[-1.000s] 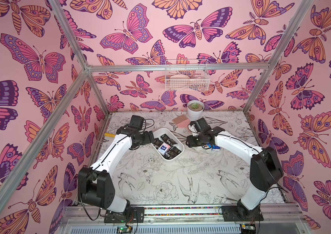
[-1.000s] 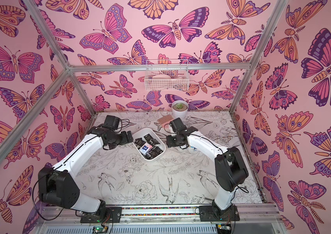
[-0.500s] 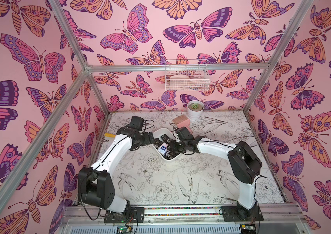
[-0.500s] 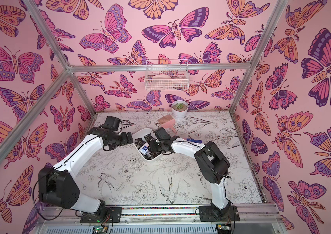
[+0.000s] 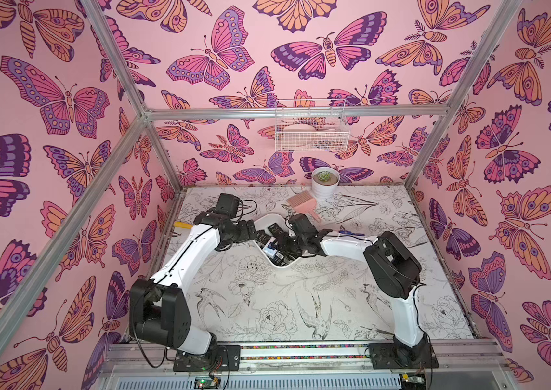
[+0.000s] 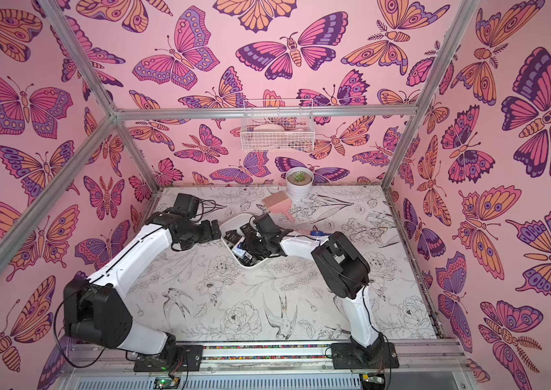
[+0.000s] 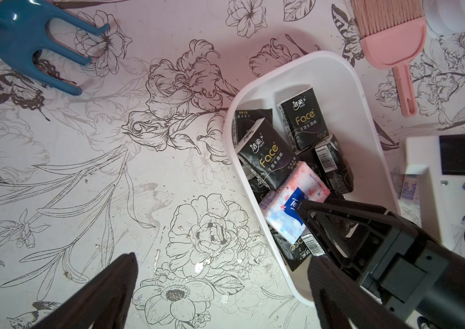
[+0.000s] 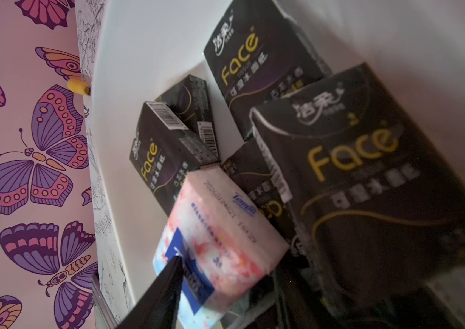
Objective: Take the pocket tissues out of the storage box
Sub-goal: Pick up the pocket tissues from the storage box.
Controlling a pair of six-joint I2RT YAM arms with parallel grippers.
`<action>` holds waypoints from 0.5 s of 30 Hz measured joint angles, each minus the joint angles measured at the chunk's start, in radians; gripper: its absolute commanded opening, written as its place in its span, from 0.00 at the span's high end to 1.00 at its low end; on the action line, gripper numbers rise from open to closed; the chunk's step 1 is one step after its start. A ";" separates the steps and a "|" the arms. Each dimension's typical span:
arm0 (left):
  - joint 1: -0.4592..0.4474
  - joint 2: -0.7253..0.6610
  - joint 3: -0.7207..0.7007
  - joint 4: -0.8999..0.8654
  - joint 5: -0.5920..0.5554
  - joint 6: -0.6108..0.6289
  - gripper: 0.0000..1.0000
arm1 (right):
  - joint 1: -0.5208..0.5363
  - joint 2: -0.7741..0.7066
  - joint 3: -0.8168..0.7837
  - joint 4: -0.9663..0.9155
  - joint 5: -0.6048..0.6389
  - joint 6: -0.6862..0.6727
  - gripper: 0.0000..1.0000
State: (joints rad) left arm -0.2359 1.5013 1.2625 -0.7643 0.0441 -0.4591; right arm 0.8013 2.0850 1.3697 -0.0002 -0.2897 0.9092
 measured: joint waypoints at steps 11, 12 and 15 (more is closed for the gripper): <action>0.000 -0.008 -0.013 -0.003 -0.008 0.003 0.00 | 0.000 0.008 0.010 0.020 0.002 0.020 0.73; 0.000 -0.008 -0.013 -0.003 -0.008 0.003 0.00 | 0.000 0.006 0.010 0.020 0.003 0.017 0.74; 0.000 -0.008 -0.013 -0.003 -0.011 0.003 0.00 | 0.000 -0.019 0.007 0.010 0.013 -0.004 0.74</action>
State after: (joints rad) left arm -0.2359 1.4933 1.2495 -0.7677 0.0330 -0.4561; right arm 0.8009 2.0663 1.3769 0.0093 -0.2764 0.9051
